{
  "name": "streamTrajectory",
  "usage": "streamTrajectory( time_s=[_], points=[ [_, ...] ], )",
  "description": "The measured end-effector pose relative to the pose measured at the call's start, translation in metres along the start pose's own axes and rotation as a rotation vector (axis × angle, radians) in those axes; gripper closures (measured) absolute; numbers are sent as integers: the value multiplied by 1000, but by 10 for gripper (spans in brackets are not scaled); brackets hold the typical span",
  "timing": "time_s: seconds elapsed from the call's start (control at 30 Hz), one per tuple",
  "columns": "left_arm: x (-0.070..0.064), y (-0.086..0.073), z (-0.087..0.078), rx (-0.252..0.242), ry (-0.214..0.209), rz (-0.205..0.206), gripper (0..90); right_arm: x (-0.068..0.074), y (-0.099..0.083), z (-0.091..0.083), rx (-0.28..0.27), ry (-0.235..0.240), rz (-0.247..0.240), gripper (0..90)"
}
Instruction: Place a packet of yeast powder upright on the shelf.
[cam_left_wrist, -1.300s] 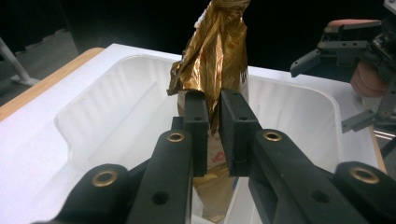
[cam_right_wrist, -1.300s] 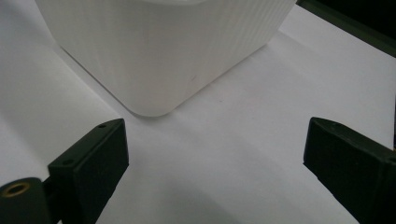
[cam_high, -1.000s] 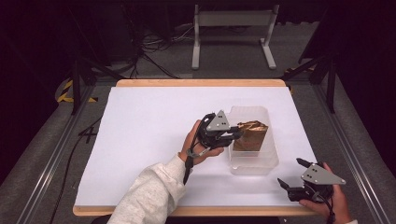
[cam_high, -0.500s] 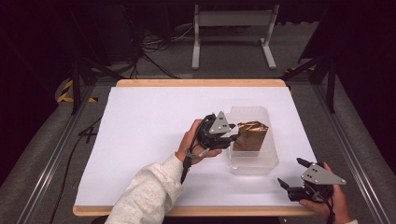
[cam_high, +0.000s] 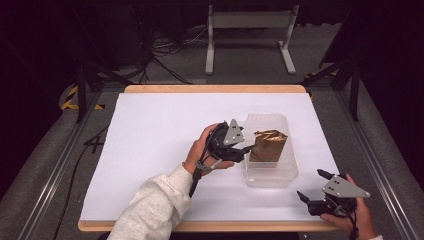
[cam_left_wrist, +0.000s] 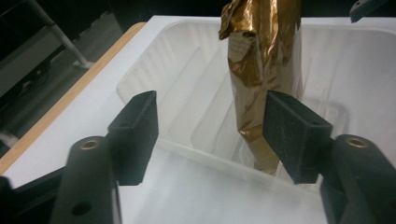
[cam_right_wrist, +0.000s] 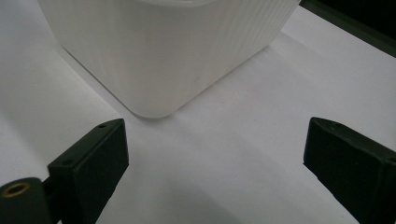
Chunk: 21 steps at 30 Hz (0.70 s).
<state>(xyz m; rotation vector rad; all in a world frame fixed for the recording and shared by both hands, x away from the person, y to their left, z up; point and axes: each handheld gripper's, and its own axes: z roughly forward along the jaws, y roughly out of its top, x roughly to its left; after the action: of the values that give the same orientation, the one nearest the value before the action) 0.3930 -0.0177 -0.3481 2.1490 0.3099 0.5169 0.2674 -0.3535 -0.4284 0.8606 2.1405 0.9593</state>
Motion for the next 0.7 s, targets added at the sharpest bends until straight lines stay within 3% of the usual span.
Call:
streamTrajectory(
  time_s=[0.3, 0.4, 0.7],
  points=[
    [5, -9, -10, 31, 35, 12, 295, 0, 0, 0, -1, -2, 1, 73],
    [8, -16, -14, 33, 54, -11, 255, 0, 0, 0, -2, -1, -1, 73],
    [16, -36, -29, 46, 94, -25, 201, 0, 0, -1, -12, -5, 3, 72]
  ],
)
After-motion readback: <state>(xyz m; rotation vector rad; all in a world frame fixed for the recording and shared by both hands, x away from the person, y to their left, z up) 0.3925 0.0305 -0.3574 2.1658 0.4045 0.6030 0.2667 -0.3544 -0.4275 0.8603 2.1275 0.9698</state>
